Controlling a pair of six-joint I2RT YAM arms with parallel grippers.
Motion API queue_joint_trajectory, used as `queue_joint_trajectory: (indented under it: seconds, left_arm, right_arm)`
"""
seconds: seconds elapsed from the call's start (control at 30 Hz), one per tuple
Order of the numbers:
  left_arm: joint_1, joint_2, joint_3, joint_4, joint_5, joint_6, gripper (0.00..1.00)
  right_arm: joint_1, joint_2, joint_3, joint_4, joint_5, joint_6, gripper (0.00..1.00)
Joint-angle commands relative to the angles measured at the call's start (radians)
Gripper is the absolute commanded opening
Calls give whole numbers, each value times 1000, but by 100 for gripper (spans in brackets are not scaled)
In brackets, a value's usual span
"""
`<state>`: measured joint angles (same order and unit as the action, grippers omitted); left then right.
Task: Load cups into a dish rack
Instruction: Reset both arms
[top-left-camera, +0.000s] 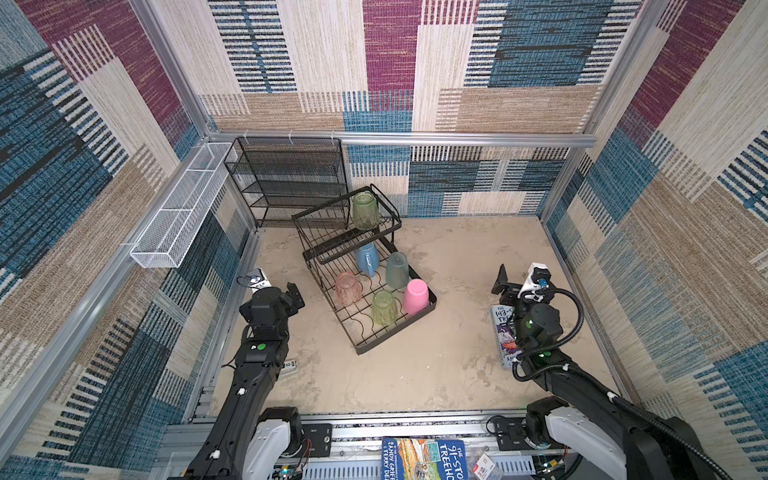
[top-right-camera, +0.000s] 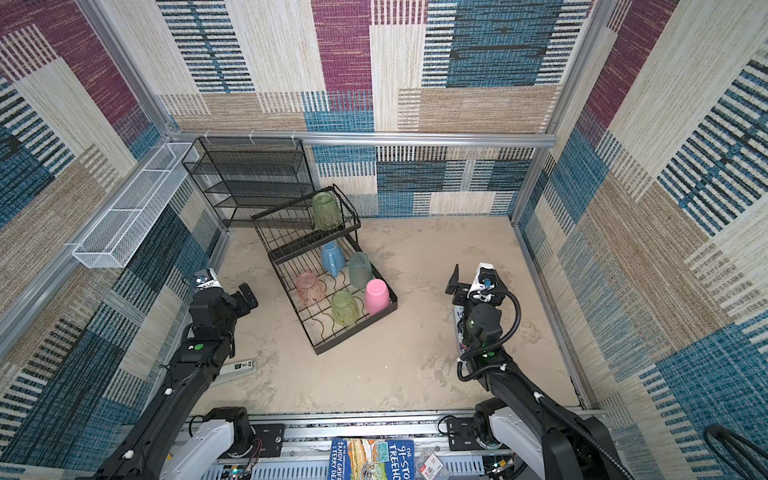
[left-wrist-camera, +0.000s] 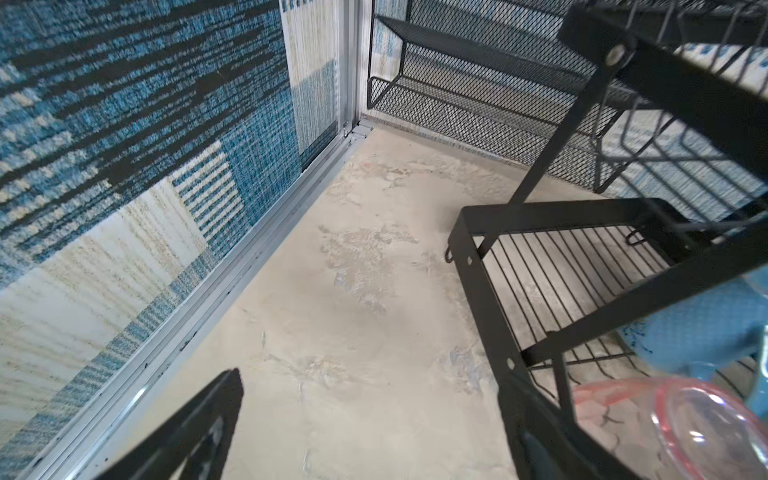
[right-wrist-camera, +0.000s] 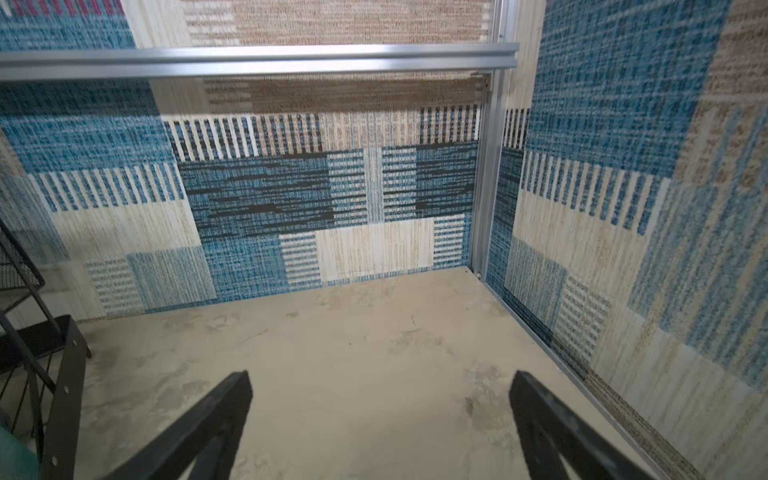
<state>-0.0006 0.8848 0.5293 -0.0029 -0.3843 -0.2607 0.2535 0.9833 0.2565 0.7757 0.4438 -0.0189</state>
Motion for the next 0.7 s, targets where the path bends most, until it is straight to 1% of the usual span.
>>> queue_joint_trajectory:
  seconds: [0.0, 0.17, 0.3, 0.37, 0.53, 0.63, 0.67]
  left_arm:
    - [3, 34, -36, 140, -93, -12, 99]
    - [10, 108, -88, 225, -96, -9, 99]
    - [14, 171, -108, 280, -77, 8, 99]
    - [14, 210, -112, 308, -51, 18, 99]
    - [14, 326, -107, 382, 27, 51, 99]
    - [14, 393, -116, 457, 62, 73, 99]
    - [17, 407, -109, 471, 75, 77, 99]
  right_arm:
    - [-35, 48, -28, 103, -38, 35, 100]
    - [-94, 102, -69, 162, -96, 61, 100]
    - [-118, 186, -85, 212, -125, 79, 100]
    - [-122, 224, -90, 234, -132, 80, 100]
    - [-134, 249, -90, 248, -120, 69, 100]
    - [-150, 292, -83, 275, -109, 63, 100]
    - [-159, 298, -73, 261, -124, 60, 100]
